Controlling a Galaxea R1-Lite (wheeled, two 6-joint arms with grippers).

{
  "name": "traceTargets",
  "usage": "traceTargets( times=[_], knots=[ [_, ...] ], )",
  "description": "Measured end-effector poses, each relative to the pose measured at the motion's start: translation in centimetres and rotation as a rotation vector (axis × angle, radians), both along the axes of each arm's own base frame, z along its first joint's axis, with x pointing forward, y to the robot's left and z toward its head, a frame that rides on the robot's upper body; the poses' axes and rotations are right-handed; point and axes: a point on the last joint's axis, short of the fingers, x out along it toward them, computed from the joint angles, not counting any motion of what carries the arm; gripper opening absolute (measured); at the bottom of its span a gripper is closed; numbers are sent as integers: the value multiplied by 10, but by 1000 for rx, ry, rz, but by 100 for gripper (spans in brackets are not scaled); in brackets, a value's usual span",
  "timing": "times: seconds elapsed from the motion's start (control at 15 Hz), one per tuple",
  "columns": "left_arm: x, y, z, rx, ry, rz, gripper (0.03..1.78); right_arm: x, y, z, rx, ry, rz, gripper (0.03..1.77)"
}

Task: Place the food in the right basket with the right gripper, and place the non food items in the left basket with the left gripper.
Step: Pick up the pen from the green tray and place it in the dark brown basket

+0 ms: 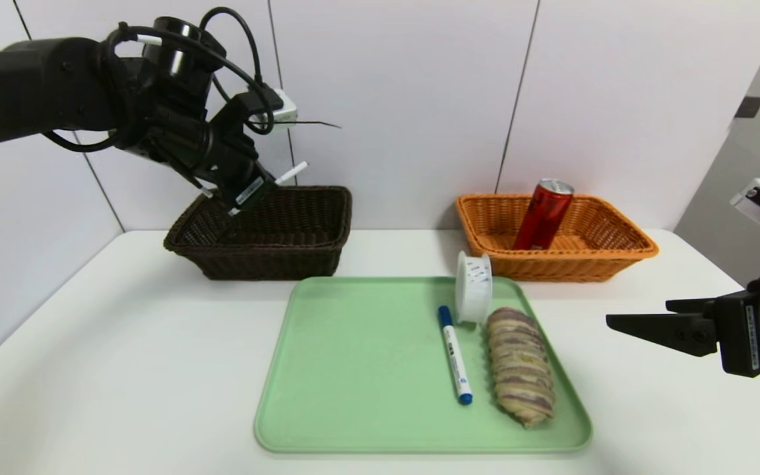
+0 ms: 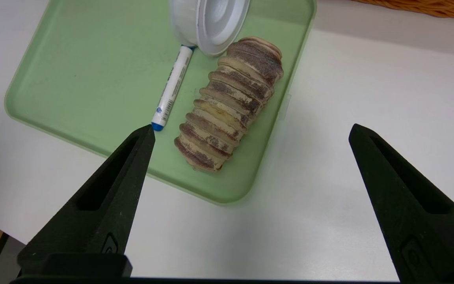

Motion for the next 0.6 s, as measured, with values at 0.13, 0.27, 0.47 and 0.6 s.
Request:
traceTargets(
  times=[0.13,0.27,0.47,0.6],
  knots=[
    [17,4,-8,70,-58,21,5,0,0,-1,-1,2,0,170],
    [30,8,-21,124,-68,31,5,0,0,-1,-3,4,0,170],
    [46,17,-39,162,-47,38,5,-1,0,-2,-3,7,0,170],
    [56,21,-50,166,-33,53,5,-1,0,-3,-2,10,1,170]
  ],
)
